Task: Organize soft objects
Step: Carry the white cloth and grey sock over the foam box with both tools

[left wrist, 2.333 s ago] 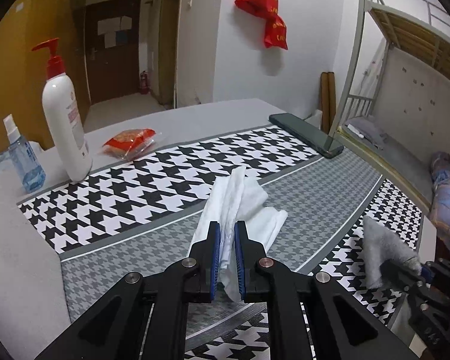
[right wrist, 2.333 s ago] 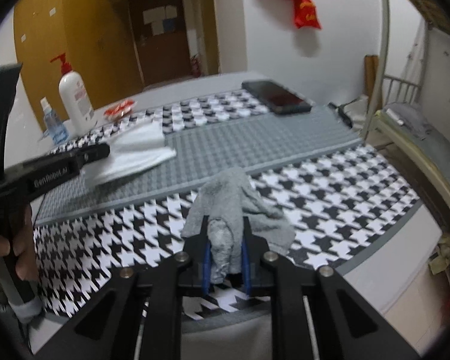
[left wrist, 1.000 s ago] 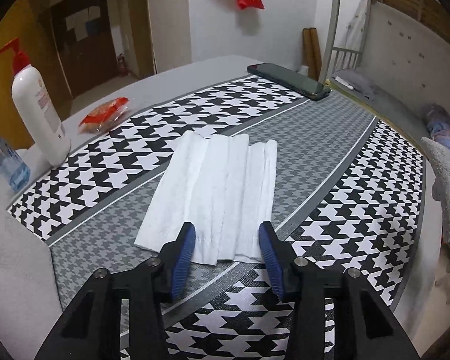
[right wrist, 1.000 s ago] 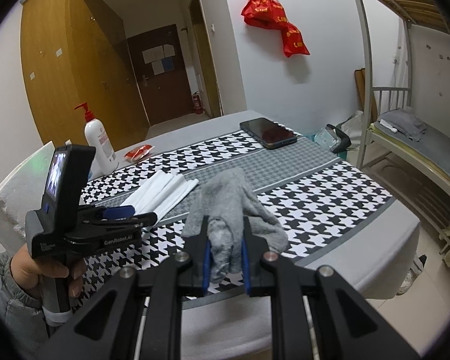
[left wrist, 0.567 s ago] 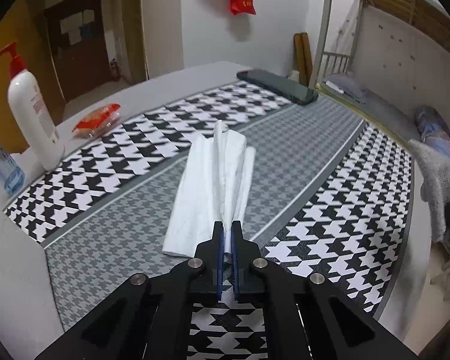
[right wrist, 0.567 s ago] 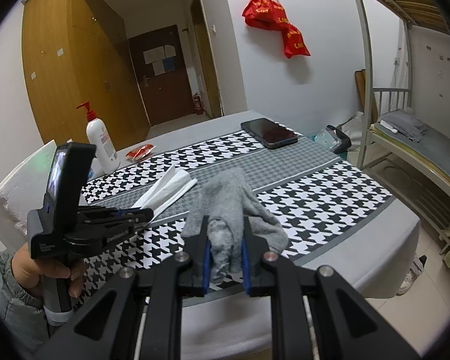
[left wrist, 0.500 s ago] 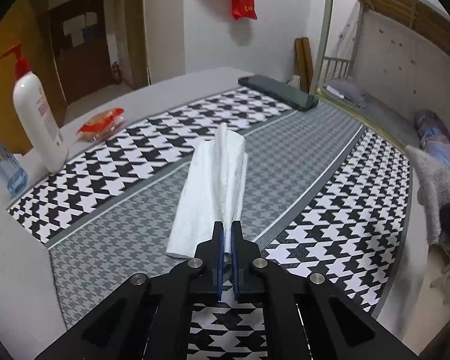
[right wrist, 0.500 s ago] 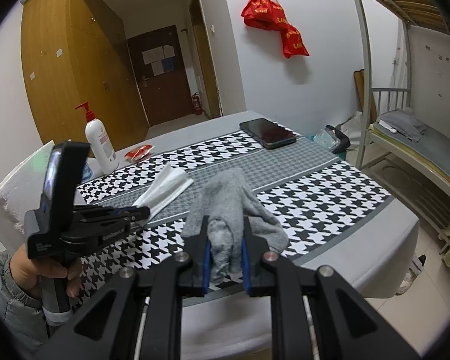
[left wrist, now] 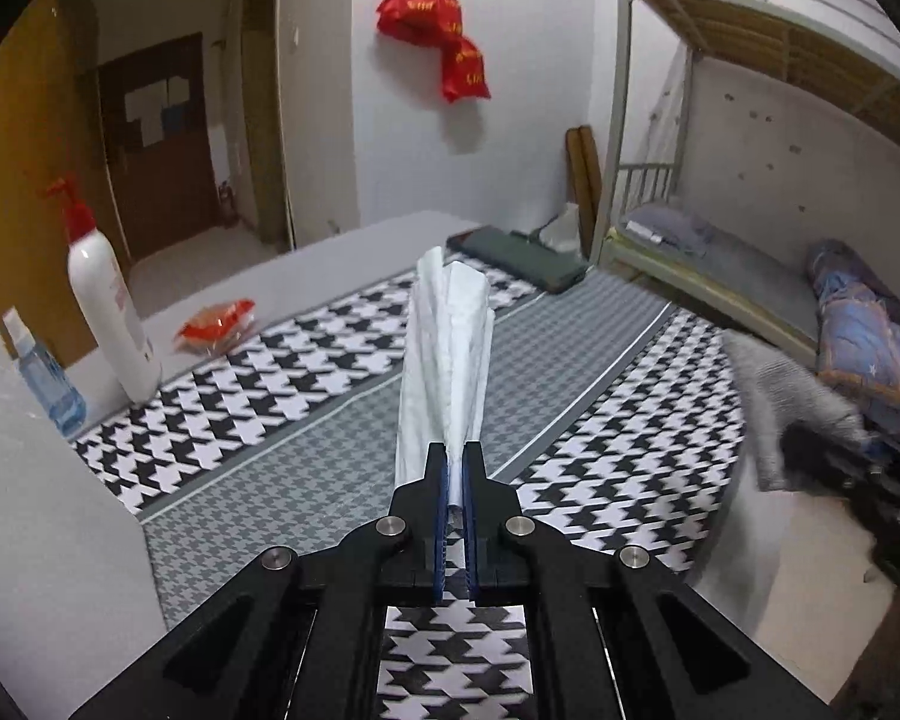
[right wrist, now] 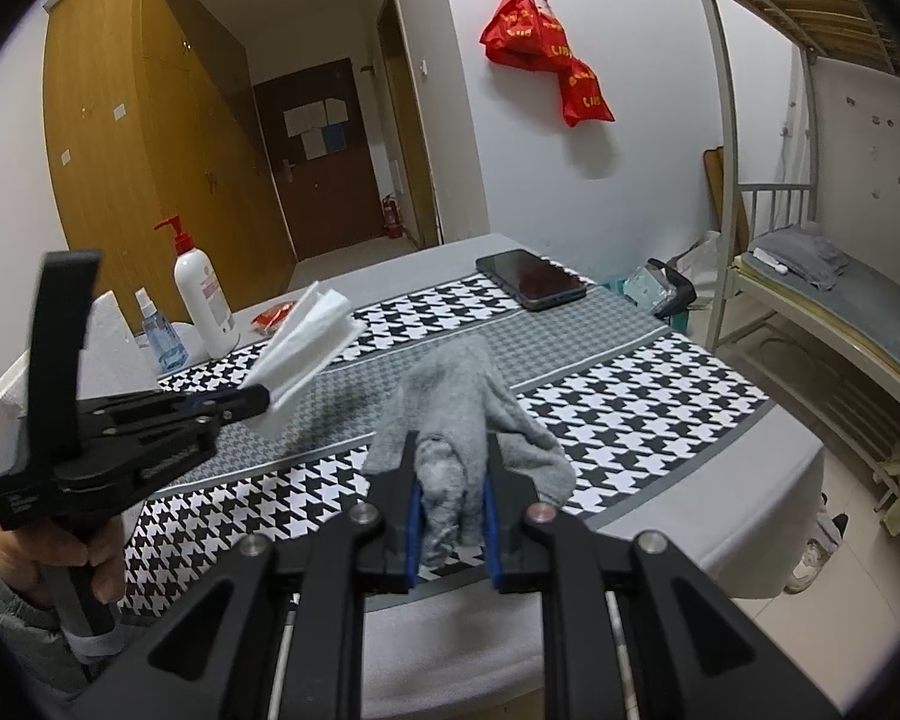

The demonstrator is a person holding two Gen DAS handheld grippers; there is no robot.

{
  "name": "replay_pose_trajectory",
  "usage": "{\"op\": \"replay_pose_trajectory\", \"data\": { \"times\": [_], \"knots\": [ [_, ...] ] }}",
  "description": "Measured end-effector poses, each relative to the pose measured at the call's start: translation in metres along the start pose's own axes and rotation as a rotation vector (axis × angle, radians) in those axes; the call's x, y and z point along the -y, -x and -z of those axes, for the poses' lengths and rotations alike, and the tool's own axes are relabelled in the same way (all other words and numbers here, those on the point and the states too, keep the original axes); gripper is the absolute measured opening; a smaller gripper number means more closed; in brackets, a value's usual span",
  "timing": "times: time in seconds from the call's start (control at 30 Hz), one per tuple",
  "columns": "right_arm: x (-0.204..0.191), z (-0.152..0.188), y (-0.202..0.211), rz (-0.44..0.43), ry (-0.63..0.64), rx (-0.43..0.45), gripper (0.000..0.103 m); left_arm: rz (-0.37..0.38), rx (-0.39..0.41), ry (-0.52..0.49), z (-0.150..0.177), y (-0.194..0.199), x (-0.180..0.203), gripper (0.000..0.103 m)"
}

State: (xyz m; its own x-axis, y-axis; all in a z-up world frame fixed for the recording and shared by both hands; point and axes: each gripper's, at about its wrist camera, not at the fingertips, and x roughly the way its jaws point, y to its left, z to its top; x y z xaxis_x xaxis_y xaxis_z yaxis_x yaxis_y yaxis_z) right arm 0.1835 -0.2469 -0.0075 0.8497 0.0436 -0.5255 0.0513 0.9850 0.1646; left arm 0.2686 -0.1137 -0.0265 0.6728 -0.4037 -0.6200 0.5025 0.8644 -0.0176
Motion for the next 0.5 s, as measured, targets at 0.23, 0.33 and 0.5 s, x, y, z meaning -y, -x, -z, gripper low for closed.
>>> {"op": "replay_pose_trajectory", "data": {
  "times": [0.23,0.33,0.5],
  "knots": [
    [-0.006,-0.003,0.008,-0.012,0.016,0.024,0.02,0.001,0.106,-0.009,-0.007,0.052,0.006,0.004],
    [-0.009,-0.006,0.014,-0.029,0.02,0.049,0.02,-0.008,0.154,-0.013,-0.009,0.071,0.006,0.004],
    [-0.019,-0.012,0.025,-0.063,0.036,0.087,0.02,-0.035,0.224,-0.013,-0.008,0.102,0.001,0.004]
  ]
}}
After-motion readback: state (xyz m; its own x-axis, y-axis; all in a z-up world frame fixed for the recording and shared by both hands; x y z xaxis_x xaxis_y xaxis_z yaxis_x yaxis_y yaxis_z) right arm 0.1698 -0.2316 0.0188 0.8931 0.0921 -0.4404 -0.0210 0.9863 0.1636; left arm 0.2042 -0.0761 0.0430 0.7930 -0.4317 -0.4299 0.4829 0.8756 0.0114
